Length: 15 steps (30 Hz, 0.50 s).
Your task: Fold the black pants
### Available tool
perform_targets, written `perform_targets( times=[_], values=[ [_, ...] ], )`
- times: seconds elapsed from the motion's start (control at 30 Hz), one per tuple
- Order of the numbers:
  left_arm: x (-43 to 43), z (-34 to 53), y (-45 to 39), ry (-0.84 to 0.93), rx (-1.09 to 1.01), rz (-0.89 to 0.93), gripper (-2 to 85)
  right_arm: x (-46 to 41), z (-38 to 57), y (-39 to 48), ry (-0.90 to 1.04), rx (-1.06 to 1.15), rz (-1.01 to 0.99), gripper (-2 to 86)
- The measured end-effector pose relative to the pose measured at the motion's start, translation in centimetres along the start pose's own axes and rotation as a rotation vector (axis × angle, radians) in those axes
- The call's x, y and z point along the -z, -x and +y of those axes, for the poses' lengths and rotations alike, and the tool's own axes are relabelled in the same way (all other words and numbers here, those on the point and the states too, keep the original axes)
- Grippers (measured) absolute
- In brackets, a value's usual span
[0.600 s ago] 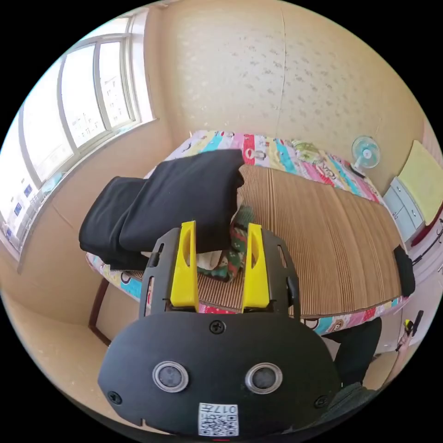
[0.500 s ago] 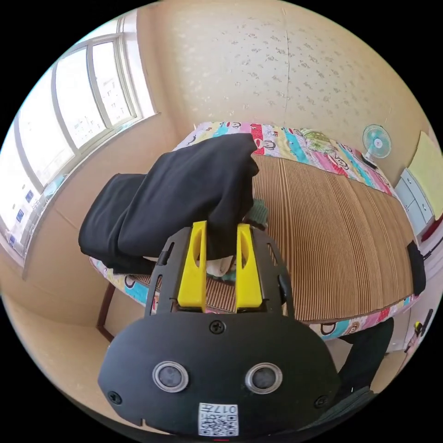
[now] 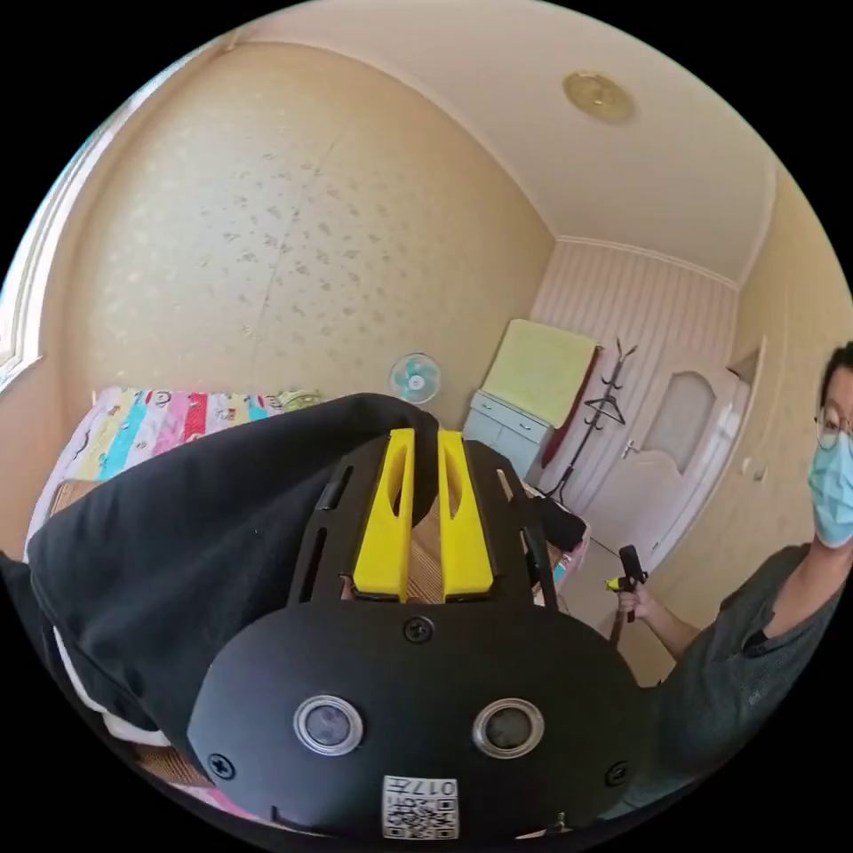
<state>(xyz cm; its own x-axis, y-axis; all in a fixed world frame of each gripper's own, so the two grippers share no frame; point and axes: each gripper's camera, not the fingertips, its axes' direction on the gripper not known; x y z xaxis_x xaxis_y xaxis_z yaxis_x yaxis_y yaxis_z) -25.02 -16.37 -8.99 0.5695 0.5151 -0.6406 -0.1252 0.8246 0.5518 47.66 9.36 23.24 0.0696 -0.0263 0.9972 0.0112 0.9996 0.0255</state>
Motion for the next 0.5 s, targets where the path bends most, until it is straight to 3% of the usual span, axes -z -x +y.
perform_targets(
  times=[0.03, 0.13, 0.33, 0.5],
  values=[
    [-3.0, 1.6, -1.6, 0.051, -0.016, 0.110, 5.0, -1.0, -0.3, 0.0, 0.013, -0.005, 0.000, 0.5],
    [-11.5, 8.4, -4.9, 0.280, 0.035, 0.212, 5.2, -3.2, -0.4, -0.5, 0.049, -0.066, 0.025, 0.5],
    [-21.6, 26.6, -12.8, 0.826, 0.098, 0.040, 5.4, -8.6, -0.8, -2.1, 0.145, -0.230, 0.127, 1.0],
    [-15.8, 29.9, -11.2, 0.695, 0.339, 0.016, 4.6, -18.4, -6.6, -2.3, 0.405, -0.184, 0.199, 3.3]
  ],
)
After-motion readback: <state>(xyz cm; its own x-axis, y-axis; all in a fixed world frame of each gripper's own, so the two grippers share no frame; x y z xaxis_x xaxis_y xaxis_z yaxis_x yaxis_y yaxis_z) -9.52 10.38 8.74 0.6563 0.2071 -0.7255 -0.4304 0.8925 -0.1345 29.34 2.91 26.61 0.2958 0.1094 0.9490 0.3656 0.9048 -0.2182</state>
